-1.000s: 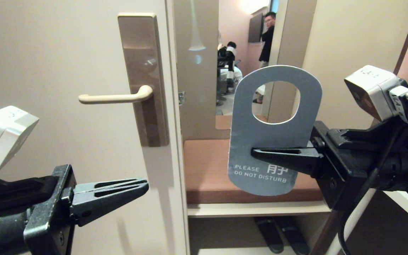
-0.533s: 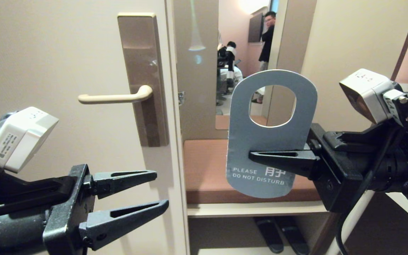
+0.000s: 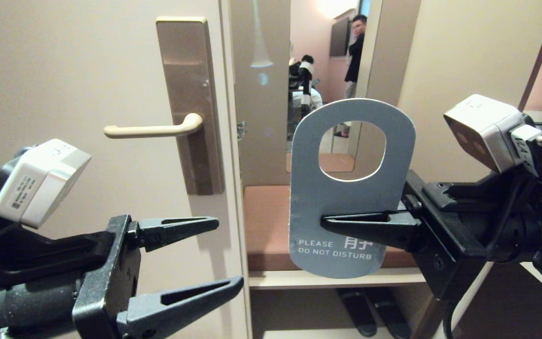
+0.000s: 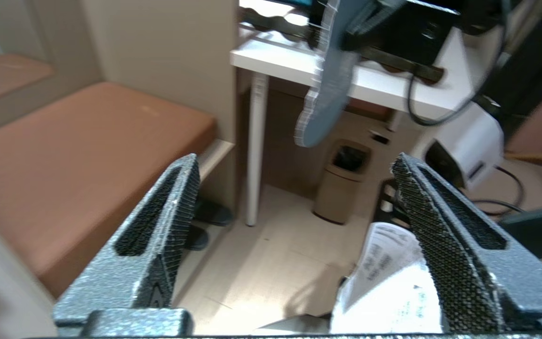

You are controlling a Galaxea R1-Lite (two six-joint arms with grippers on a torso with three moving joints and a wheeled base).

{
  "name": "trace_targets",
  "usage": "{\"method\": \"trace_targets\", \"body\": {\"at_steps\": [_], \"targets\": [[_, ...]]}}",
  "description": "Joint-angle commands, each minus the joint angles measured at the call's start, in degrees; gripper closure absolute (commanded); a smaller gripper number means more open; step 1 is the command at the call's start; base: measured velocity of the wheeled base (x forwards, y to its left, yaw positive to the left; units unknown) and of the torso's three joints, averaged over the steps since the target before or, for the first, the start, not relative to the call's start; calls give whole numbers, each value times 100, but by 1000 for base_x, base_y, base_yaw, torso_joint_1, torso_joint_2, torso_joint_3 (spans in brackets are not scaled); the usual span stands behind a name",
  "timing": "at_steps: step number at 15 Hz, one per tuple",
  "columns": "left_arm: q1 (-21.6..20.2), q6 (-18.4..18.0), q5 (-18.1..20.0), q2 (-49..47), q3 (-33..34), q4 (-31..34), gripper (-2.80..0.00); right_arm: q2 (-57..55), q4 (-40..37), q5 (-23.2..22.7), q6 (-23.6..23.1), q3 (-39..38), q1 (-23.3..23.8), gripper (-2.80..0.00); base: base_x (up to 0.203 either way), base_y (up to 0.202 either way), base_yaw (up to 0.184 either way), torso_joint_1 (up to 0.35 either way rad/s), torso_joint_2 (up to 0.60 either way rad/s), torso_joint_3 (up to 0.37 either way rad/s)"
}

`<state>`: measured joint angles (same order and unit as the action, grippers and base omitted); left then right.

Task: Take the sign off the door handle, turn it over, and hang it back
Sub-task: Hand it to the other hand

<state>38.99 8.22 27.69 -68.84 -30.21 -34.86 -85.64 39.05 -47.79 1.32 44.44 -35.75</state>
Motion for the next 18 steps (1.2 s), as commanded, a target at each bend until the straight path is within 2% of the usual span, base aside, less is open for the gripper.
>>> {"method": "trace_targets", "body": {"at_steps": [1, 6, 8, 18], "targets": [[195, 115, 17, -76, -10, -53, -280, -171, 191, -27, 0, 114, -77, 0, 0, 0, 0, 0, 0, 0], [236, 470, 17, -151, -11, -447, -280, -461, 699, -20, 373, 305, -346, 0, 0, 0, 0, 0, 0, 0], [347, 470, 17, -173, -11, -458, -280, -578, 891, -14, 546, 394, -486, 0, 0, 0, 0, 0, 0, 0], [883, 472, 20, -315, -73, -461, -280, -603, 894, -12, 731, 427, -943, 0, 0, 0, 0, 0, 0, 0]]}}
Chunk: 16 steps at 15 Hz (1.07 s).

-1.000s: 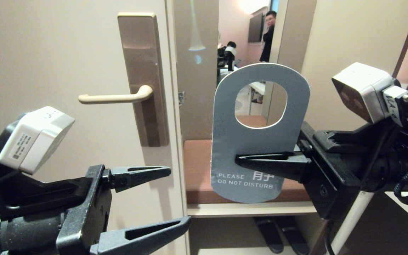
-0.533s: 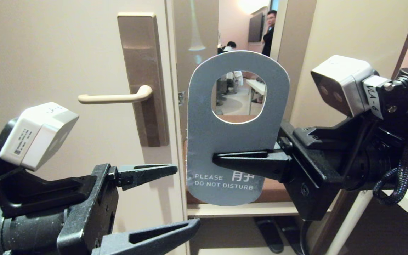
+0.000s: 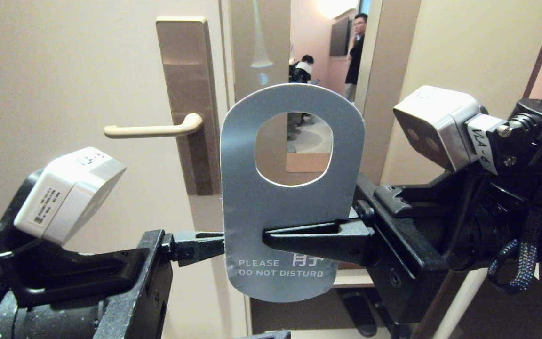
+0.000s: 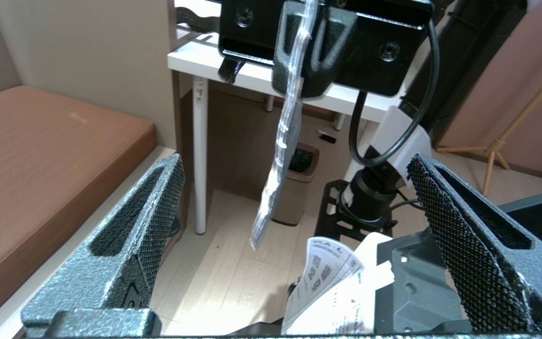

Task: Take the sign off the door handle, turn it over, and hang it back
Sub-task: Hand it to the other hand

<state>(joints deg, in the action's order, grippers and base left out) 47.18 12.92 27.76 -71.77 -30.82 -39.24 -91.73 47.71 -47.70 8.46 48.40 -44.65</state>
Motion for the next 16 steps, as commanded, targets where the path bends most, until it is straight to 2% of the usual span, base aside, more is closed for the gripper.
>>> {"method": "trace_targets", "body": {"at_steps": [1, 9, 16], "targets": [[81, 1, 17, -38, -21, -22, -280, 6, 36, -29, 24, 47, -79, 0, 0, 0, 0, 0, 0, 0], [286, 17, 19, -226, -135, -286, -280, -2, 27, -20, 33, 161, -486, 0, 0, 0, 0, 0, 0, 0], [535, 17, 19, -241, -109, -296, -280, 15, 27, -20, 24, 188, -518, 0, 0, 0, 0, 0, 0, 0]]}}
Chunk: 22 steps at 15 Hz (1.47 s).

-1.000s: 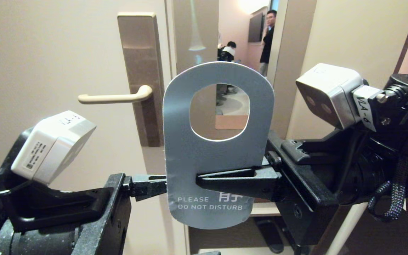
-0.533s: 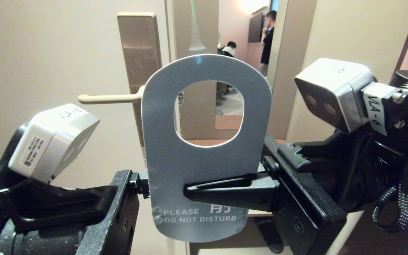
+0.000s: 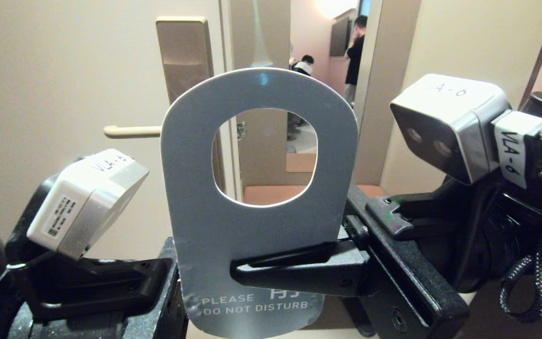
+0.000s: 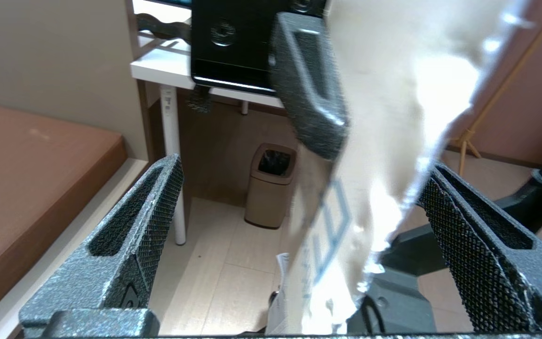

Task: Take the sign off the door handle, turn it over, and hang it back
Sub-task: Hand it to the other hand

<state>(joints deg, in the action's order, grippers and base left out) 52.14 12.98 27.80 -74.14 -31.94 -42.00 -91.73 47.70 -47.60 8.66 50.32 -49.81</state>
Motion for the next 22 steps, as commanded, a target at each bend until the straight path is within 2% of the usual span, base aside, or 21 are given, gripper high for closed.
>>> {"method": "trace_targets", "body": {"at_steps": [1, 8, 9, 22], "targets": [[75, 11, 15, -4, 10, -19, -280, 15, 29, -30, 4, -5, -2, 0, 0, 0, 0, 0, 0, 0], [165, -6, 15, 2, 30, -28, -280, 24, 29, -30, -6, -75, -99, 0, 0, 0, 0, 0, 0, 0], [173, -23, 15, 5, 48, -48, 0, 15, 36, -30, -5, -75, -109, 0, 0, 0, 0, 0, 0, 0], [183, 64, 6, -4, 56, -195, 0, 6, 32, -17, -49, -198, -134, 0, 0, 0, 0, 0, 0, 0]]}}
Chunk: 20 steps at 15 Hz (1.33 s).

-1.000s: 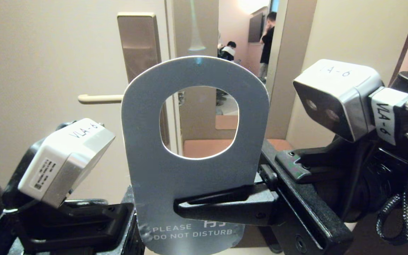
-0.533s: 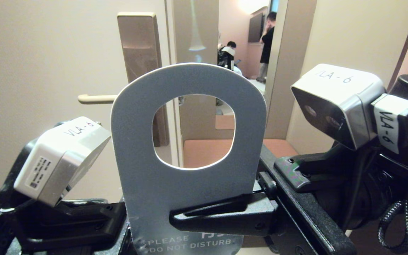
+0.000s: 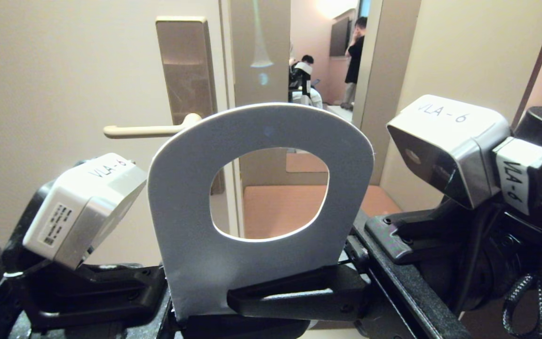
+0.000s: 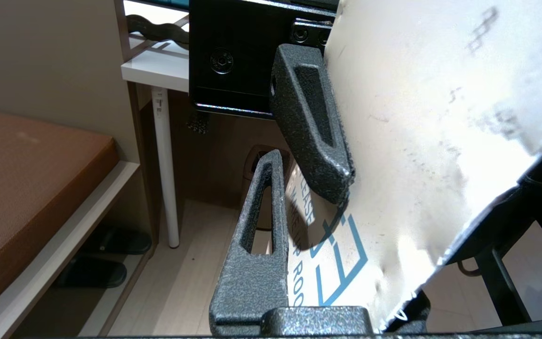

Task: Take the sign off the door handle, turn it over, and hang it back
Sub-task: Hand it to the other hand

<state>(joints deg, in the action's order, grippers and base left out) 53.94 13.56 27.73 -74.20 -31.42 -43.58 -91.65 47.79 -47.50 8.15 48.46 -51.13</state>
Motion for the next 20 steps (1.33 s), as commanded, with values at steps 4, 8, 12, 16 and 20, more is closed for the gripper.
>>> {"method": "trace_targets", "body": {"at_steps": [4, 8, 12, 16, 20], "targets": [[3, 13, 13, 27, 12, -36, 0, -11, 29, 72, 11, -37, 14, -280, 0, 0, 0, 0, 0, 0], [2, 56, 13, 151, 159, -45, 0, 29, 29, 206, 28, -87, 24, -280, 0, 0, 0, 0, 0, 0], [-41, 256, -3, 385, 380, -45, 0, 107, 46, 214, 28, -188, 85, -280, 0, 0, 0, 0, 0, 0], [-462, 305, -14, 550, 581, -45, 0, 144, 46, 214, 28, -196, 302, -280, 0, 0, 0, 0, 0, 0], [-931, 332, -11, 701, 774, -45, 0, 236, 46, 208, 37, -299, 645, -280, 0, 0, 0, 0, 0, 0]]}}
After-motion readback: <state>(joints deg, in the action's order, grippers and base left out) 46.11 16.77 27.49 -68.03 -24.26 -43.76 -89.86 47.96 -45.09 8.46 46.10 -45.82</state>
